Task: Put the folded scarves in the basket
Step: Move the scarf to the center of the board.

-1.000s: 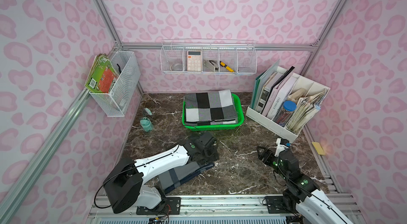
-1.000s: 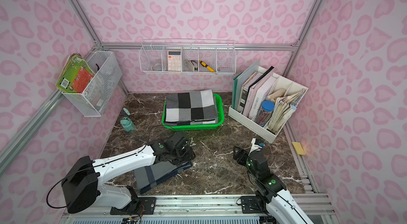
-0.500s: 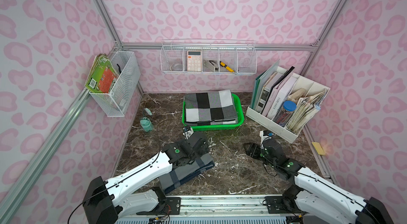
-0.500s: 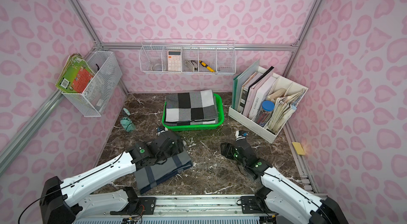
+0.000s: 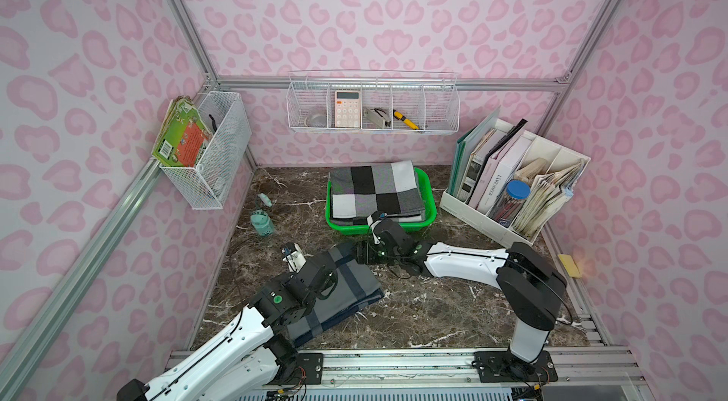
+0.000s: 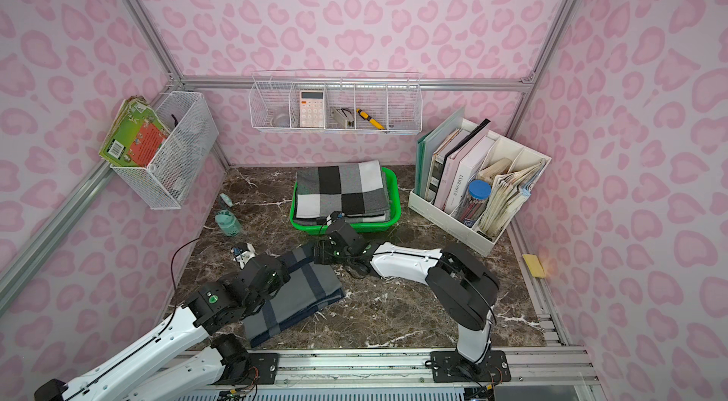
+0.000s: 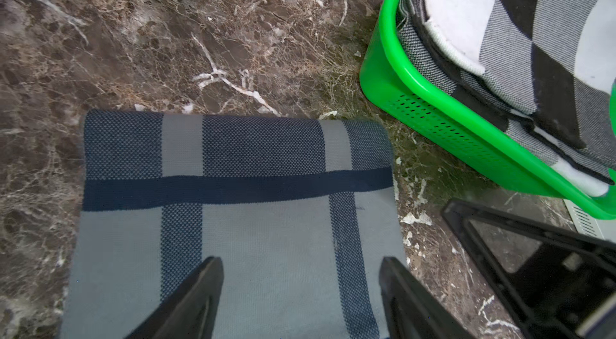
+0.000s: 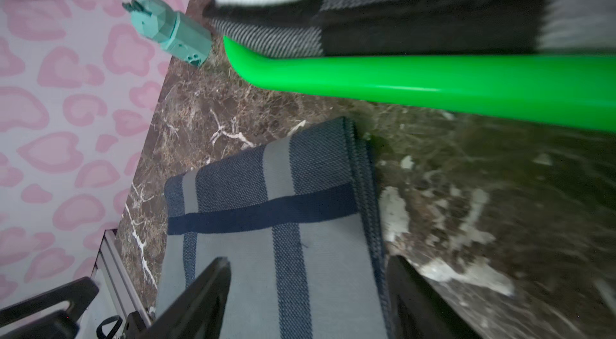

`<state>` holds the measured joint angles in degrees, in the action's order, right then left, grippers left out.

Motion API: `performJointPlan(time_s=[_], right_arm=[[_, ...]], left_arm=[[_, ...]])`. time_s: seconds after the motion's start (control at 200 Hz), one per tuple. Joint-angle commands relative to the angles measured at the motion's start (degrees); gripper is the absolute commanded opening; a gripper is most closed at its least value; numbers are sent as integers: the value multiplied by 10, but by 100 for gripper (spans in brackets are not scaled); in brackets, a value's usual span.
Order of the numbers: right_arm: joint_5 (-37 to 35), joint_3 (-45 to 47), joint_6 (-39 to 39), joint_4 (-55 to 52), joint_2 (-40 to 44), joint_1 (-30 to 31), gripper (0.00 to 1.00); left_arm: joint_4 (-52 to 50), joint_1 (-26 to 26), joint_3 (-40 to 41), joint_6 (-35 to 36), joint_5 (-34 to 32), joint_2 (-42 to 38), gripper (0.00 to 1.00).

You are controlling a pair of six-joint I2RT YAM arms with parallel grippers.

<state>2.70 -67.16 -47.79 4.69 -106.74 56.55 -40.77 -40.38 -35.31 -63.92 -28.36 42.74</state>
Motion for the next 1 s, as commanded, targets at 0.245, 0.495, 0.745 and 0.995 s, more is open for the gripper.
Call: performJointPlan(time_s=[0.245, 0.495, 0.745, 0.995], right_arm=[[-39, -63, -16, -113, -72, 27, 71], [-28, -55, -27, -126, -89, 38, 59], [-30, -21, -33, -91, -58, 46, 1], [-56, 140, -50, -69, 95, 28, 0]], left_arm=[[-23, 1, 55, -41, 14, -66, 79], [-39, 1, 52, -60, 16, -58, 78], [-42, 1, 37, -70, 38, -35, 78], [2, 1, 18, -70, 75, 22, 78]])
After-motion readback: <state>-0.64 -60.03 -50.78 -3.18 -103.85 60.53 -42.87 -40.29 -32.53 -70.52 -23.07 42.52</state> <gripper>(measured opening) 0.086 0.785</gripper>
